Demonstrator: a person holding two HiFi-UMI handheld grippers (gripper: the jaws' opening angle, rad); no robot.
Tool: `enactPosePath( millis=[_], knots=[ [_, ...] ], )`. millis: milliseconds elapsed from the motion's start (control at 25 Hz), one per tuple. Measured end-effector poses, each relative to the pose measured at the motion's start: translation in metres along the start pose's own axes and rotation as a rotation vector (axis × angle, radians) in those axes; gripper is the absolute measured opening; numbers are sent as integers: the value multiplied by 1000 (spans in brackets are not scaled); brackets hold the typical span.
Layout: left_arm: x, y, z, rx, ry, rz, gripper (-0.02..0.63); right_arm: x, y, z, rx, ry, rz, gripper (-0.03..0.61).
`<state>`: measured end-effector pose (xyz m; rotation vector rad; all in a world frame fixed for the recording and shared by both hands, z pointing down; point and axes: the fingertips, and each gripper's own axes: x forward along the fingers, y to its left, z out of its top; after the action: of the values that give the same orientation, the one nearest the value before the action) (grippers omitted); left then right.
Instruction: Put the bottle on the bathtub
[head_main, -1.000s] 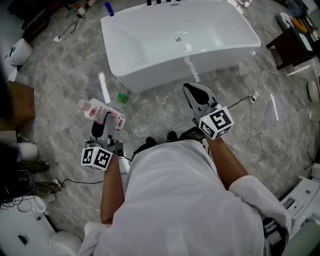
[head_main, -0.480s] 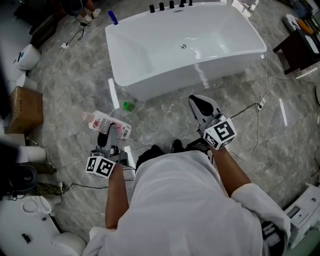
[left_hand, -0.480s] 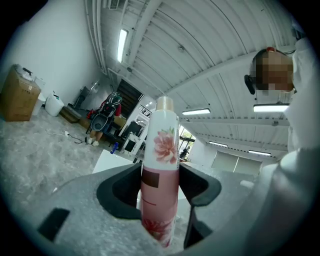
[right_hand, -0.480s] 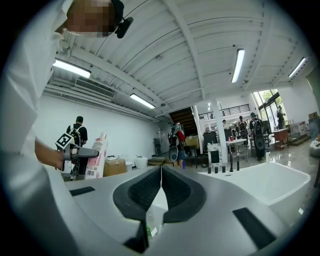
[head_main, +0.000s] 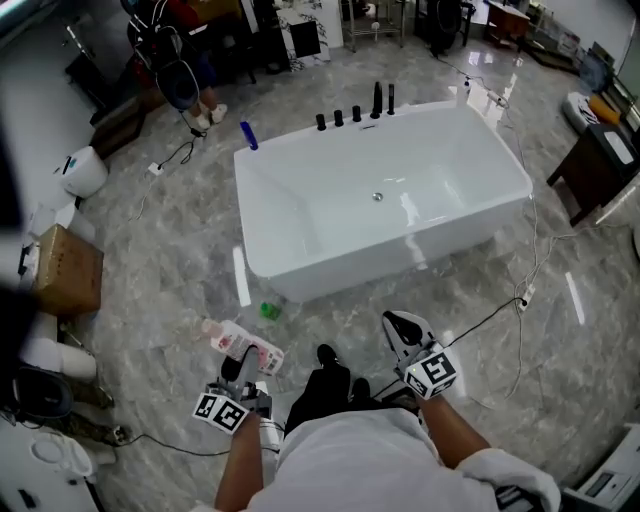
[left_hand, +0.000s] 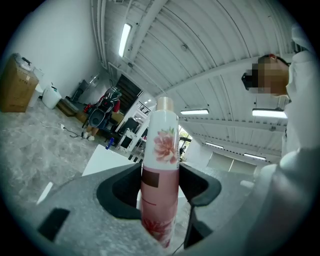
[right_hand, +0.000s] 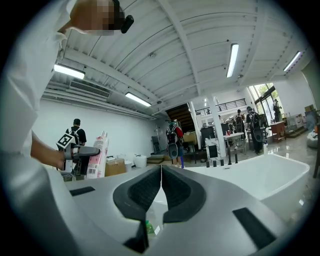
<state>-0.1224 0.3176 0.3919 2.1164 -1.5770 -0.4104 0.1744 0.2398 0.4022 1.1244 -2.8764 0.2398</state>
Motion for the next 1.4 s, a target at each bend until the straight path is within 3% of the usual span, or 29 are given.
enactPosePath(
  millis=[240, 760, 1000, 1400],
  knots=[
    [48, 14, 0, 60, 43, -50, 230, 39, -12, 17, -39, -10, 6, 15],
    [174, 70, 54, -41, -28, -160, 231, 152, -73, 69, -105, 39, -18, 17],
    [219, 94, 75, -51, -32, -233, 232, 197, -85, 90, -130, 23, -31, 17],
    [258, 108, 75, -121, -24, -281, 230, 189, -116, 87, -109, 37, -125, 17]
  ],
)
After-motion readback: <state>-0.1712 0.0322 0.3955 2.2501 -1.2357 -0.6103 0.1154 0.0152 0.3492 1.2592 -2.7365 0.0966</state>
